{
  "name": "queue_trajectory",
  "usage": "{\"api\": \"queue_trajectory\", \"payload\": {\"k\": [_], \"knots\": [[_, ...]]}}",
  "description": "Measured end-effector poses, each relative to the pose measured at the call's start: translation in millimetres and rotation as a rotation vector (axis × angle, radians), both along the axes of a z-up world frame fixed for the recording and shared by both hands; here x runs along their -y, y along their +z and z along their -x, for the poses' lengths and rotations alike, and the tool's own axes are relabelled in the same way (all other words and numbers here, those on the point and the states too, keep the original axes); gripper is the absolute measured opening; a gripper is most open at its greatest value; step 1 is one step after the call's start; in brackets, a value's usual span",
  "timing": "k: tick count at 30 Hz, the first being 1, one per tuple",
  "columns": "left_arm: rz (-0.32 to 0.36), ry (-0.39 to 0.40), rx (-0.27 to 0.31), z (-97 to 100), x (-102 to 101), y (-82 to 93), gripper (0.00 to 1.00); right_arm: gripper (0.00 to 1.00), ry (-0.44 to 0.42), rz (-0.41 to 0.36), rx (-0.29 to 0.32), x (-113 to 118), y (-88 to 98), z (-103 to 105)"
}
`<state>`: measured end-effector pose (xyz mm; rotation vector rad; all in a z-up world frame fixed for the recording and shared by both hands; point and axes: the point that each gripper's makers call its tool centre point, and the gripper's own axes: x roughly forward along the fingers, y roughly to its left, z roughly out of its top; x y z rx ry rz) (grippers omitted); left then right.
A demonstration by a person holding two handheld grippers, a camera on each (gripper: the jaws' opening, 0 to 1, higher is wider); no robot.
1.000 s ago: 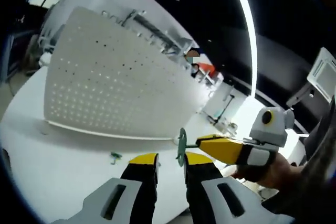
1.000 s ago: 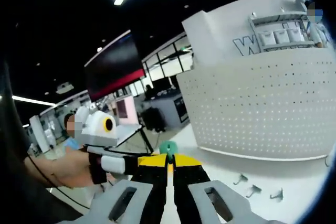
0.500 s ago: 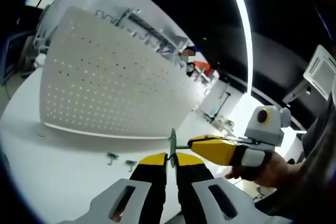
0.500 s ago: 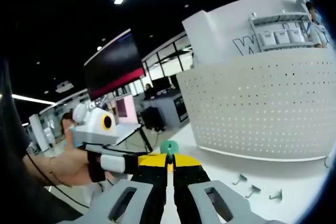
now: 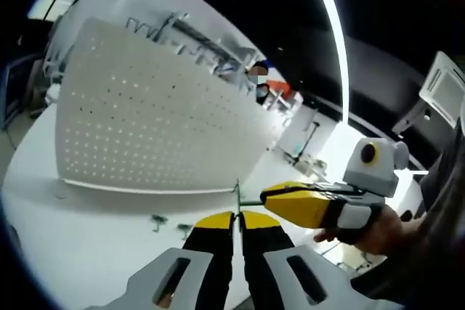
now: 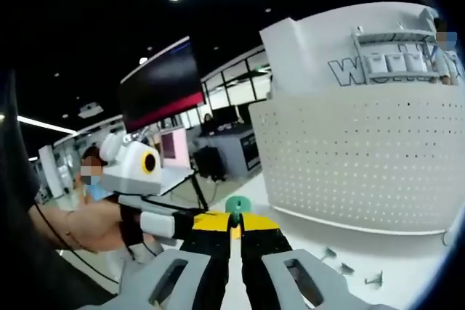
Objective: Insert the hook assembly into the mounting plate slot until the hook locks in place.
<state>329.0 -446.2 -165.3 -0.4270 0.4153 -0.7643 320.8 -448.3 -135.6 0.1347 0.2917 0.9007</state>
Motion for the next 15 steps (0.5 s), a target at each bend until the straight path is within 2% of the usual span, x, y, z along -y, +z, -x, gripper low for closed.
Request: {"api": "queue_trajectory", "payload": {"k": [4, 6, 9, 12, 15], "knots": [[-0.038, 0.008, 0.014, -1.8, -0.5, -0.3, 0.02, 0.02, -0.003, 0.015, 0.016, 1.4, 0.2, 0.2], [-0.079, 0.050, 0.023, -5.5, -8.2, -3.7, 0.02, 0.01, -0.001, 0.011, 0.018, 2.5, 0.7, 0.2], [-0.072, 0.078, 0.020, -7.5, -15.1, -4.4, 0.02, 0.02, 0.008, 0.009, 0.005, 2.4, -2.1, 1.6], [-0.079, 0.089, 0.006, -8.5, -18.9, -8.3, 0.02, 0.03, 0.033, 0.064, 0.050, 1.4, -7.1, 5.0], [-0.090, 0.095, 0.000, -7.3, -21.7, -11.7, 0.02, 0.06, 0.043, 0.059, 0.038, -0.3, -7.7, 7.6]]}}
